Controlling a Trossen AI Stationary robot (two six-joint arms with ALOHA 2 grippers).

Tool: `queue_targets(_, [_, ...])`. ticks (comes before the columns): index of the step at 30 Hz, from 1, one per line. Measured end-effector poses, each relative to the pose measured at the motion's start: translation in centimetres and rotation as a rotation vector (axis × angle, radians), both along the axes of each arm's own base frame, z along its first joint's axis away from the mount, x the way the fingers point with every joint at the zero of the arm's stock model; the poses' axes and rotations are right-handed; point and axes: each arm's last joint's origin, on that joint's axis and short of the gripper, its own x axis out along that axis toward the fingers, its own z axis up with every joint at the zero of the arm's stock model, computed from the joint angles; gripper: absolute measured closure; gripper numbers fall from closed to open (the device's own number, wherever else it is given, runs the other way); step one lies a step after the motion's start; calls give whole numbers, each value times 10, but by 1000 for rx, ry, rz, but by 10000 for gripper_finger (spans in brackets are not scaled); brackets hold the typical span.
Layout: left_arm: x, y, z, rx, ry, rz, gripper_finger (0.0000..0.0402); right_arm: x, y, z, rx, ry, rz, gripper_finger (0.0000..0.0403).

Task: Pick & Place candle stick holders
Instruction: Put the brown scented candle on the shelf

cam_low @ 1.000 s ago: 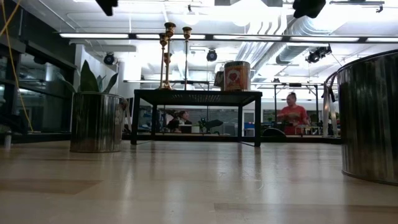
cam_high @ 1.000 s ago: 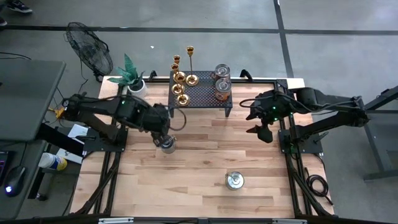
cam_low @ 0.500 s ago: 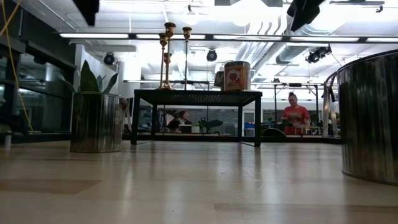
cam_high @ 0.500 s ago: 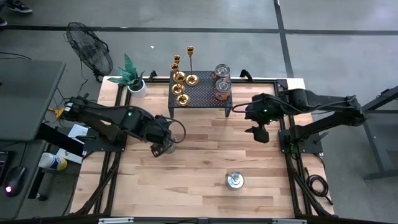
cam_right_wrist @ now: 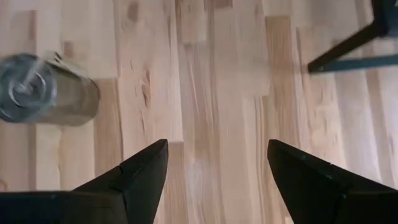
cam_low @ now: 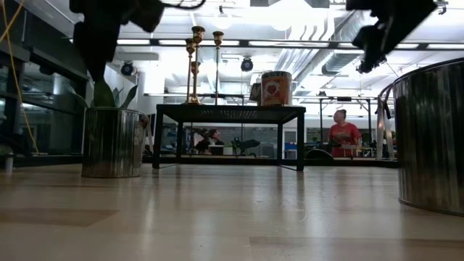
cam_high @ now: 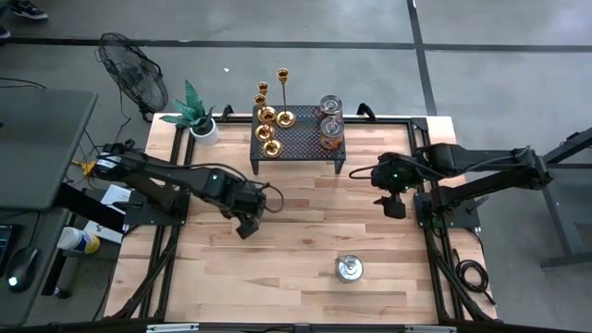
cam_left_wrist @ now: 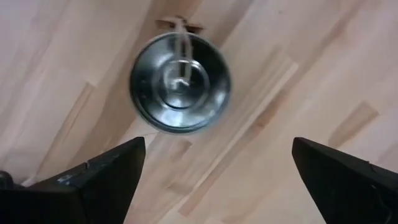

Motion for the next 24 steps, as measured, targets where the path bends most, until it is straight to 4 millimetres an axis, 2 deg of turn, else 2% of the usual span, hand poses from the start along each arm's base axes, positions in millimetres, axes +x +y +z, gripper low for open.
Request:
queue_targets(5, [4,23,-2,-5,0,84,2,-9,0,-14,14,-18,-27,136])
queue_targets(11, [17,43,-18,-90,75,134,2,-17,-1,-15,-9,-54,-62,135])
queue_targets(16, [25,48,-33,-89,145,133,2,-19,-2,-11,-26,-86,-80,136])
queue_targets(24, [28,47,-37,-84,153,129,2,-18,-2,-10,-23,-108,-88,136])
